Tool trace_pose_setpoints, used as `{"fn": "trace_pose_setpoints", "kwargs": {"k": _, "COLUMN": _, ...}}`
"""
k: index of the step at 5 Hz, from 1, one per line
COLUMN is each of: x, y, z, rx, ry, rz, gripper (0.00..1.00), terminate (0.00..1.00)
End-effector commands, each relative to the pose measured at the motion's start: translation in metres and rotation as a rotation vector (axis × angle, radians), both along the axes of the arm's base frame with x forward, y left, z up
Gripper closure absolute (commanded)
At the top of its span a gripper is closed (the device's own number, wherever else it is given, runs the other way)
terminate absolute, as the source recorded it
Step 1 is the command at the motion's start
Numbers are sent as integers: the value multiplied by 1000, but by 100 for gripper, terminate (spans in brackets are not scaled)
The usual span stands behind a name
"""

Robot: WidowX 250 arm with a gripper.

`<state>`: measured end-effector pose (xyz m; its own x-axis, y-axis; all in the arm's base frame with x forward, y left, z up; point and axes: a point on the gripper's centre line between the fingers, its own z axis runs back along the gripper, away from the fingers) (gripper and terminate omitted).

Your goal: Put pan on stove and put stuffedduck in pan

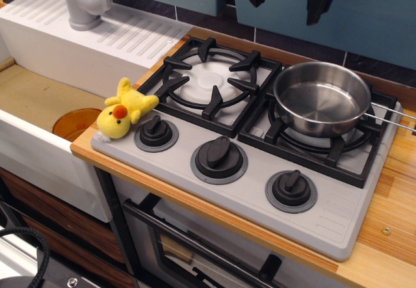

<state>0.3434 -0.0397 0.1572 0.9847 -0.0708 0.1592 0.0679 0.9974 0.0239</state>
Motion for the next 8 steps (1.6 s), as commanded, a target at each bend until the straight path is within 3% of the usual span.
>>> {"fn": "trace_pose_setpoints", "kwargs": {"k": 1, "x": 0, "y": 0, "z": 0, "rx": 0, "ry": 0, "rz": 0, "gripper": 0, "terminate": 0}}
{"fn": "trace_pose_setpoints", "kwargs": {"k": 2, "x": 3, "y": -9, "z": -23, "rx": -20, "ry": -60, "rz": 16, "gripper": 0, "terminate": 0}}
{"fn": "trace_pose_setpoints", "kwargs": {"k": 5, "x": 15, "y": -22, "z": -62, "rx": -40, "ry": -156, "rz": 28, "gripper": 0, "terminate": 0}}
{"fn": "trace_pose_setpoints", "kwargs": {"k": 8, "x": 21, "y": -4, "z": -54, "rx": 12, "ry": -196, "rz": 28, "gripper": 0, "terminate": 0}}
